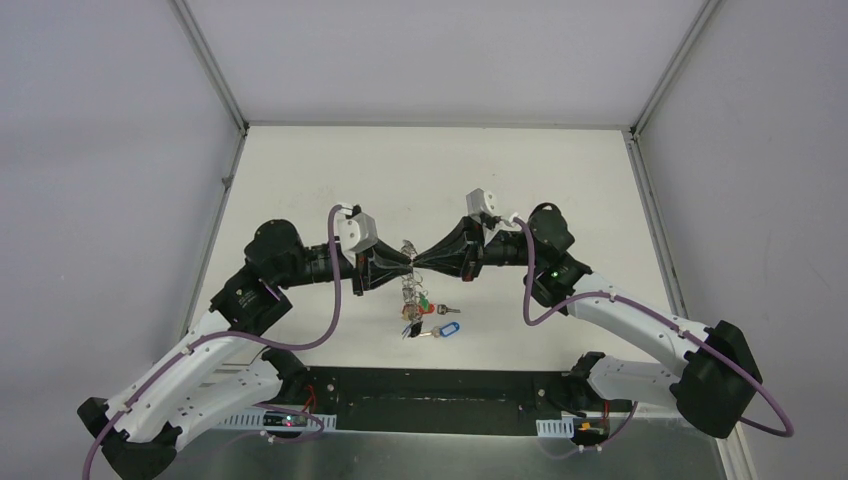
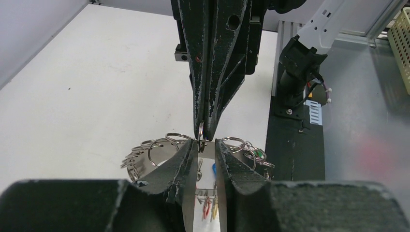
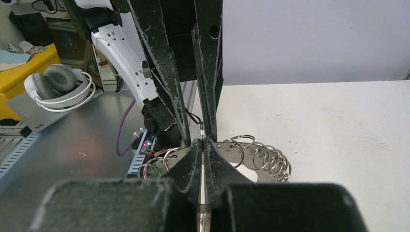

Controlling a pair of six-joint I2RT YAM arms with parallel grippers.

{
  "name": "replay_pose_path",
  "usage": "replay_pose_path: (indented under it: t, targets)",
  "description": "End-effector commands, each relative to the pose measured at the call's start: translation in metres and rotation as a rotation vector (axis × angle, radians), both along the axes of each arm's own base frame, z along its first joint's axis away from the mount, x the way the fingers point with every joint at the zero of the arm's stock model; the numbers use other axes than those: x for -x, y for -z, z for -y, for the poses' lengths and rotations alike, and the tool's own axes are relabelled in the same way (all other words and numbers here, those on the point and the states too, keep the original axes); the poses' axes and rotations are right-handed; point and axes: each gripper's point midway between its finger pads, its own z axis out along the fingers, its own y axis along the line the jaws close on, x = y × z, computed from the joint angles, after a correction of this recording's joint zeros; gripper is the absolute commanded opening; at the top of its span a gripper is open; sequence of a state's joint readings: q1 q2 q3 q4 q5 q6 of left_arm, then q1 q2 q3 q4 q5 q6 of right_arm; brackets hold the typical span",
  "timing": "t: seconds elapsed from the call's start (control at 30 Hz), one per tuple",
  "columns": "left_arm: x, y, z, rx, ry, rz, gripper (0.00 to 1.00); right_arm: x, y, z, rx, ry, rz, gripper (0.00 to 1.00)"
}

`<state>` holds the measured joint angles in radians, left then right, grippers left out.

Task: Put the keys on the keyring

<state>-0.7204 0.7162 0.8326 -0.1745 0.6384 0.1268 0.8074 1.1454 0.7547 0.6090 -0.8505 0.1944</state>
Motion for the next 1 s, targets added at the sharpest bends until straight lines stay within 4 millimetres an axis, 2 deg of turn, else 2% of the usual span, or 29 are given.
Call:
replay_pose_path:
  t: [0.0,0.1,0.43,0.57,0.67,0.8,0.97]
  targets:
    - [0.007,-0.032,0.003,0.066,0.04,0.058,0.16,0.005,-0.029,0.003,-0.085,-0.007,0.071,0.0]
    - [0.009,-0.031,0.005,0.062,0.06,0.062,0.0,0.006,-0.029,0.003,-0.086,-0.01,0.071,0.0]
    - [0.004,-0.031,0.002,0.05,0.026,0.089,0.0,0.004,-0.028,0.004,-0.086,0.003,0.065,0.02]
    - [0.0,-0.028,-0.003,0.01,0.01,0.188,0.0,0.001,-0.03,0.008,-0.1,0.046,0.074,0.43]
    - [-0.006,-0.025,-0.007,-0.037,-0.01,0.311,0.0,-0.004,-0.033,0.013,-0.115,0.1,0.088,0.69]
    - [-0.009,-0.024,-0.01,-0.101,0.006,0.544,0.0,-0.009,-0.036,0.019,-0.123,0.157,0.103,0.85]
    - [-0.01,-0.024,-0.014,-0.179,0.029,0.851,0.0,-0.014,-0.033,0.025,-0.101,0.216,0.102,0.92]
